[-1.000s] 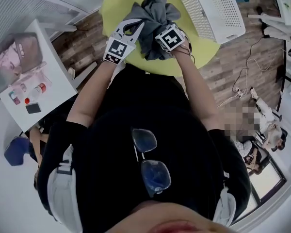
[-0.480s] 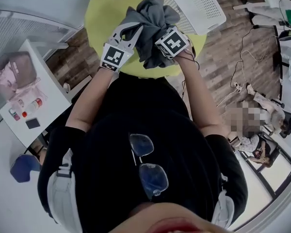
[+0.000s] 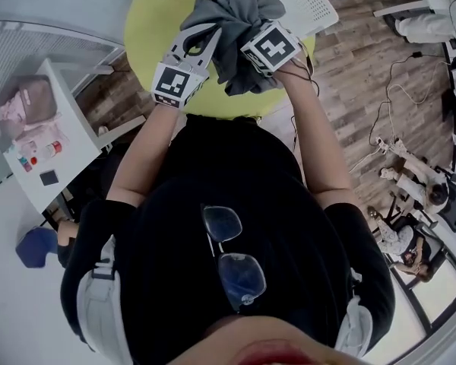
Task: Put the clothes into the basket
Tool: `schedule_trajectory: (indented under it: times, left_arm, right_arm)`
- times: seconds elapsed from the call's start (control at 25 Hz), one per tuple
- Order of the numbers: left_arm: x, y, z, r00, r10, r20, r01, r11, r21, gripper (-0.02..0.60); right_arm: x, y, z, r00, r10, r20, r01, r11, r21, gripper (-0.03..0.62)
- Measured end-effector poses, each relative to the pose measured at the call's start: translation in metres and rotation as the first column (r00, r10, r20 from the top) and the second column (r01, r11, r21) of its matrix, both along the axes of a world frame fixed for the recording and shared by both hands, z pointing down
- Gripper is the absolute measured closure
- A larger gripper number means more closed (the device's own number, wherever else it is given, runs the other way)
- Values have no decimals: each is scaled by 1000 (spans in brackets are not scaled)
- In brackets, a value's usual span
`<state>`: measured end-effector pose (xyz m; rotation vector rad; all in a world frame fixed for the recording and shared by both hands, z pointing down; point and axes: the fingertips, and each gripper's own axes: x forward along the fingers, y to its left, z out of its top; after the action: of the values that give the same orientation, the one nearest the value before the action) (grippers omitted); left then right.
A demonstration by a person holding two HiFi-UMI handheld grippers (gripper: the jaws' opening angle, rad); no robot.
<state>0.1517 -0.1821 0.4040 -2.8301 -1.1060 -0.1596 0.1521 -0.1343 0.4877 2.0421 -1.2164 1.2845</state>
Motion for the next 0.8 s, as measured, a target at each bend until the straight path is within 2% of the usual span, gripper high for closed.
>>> schedule_trajectory:
  times: [0.24, 0.44, 0.64, 0.8]
  left_arm:
    - [4, 55, -17, 997, -70, -27, 71, 997, 24, 572]
    - [10, 92, -25, 992, -114, -51, 116, 993, 30, 572]
    - [14, 109, -32, 989, -125, -75, 129, 990, 56, 572]
    - [23, 104, -32, 991, -119, -63, 122, 992, 35, 572]
  right_arm:
    - [15, 46, -20, 999, -33, -43, 35, 998, 55, 221]
    - [32, 82, -27, 996, -57, -62, 60, 997, 57, 221]
    - [48, 96, -33, 994, -72, -80, 75, 996, 43, 220]
    - [62, 99, -34, 995, -56, -82, 58, 998, 22, 221]
